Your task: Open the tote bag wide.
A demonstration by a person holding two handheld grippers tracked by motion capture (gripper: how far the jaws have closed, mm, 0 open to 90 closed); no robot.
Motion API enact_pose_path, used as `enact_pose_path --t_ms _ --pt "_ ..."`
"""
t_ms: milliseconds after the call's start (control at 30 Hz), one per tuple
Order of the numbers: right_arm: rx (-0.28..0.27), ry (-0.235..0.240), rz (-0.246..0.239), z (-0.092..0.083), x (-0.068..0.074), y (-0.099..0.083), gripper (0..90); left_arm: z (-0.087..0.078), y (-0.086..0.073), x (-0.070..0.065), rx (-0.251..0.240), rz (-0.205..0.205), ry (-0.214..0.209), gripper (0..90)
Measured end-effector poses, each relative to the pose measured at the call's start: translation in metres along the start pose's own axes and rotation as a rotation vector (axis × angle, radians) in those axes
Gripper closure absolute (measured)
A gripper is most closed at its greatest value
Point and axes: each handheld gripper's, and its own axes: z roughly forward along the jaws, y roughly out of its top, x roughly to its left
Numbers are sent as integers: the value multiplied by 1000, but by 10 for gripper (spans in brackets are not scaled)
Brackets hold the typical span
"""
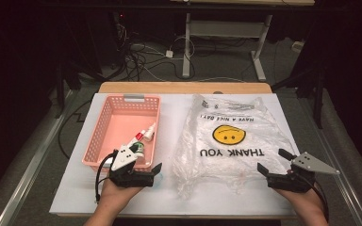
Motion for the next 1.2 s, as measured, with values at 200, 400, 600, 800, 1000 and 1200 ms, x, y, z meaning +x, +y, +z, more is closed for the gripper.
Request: enact_pose_path --t_ms 200,400,600,800,1000,1200 --pt "13 -36 7 -6 -11 -2 71 0 0 2 11 -2 7 0" --pt "40 -81 31 -13 -26 -7 106 -1 1 3 10 -4 12 0" --pt "78 -136 63 -19 -42 -15 145 1 2 3 11 2 16 0" --pt "112 -180 109 -25 -59 -25 166 2 3 4 21 -4 10 0" --pt "144 -205 133 -30 -69 -32 215 2 3 4 16 3 12 0" --pt "161 -205 175 -33 -78 -38 297 4 4 4 17 4 10 0"
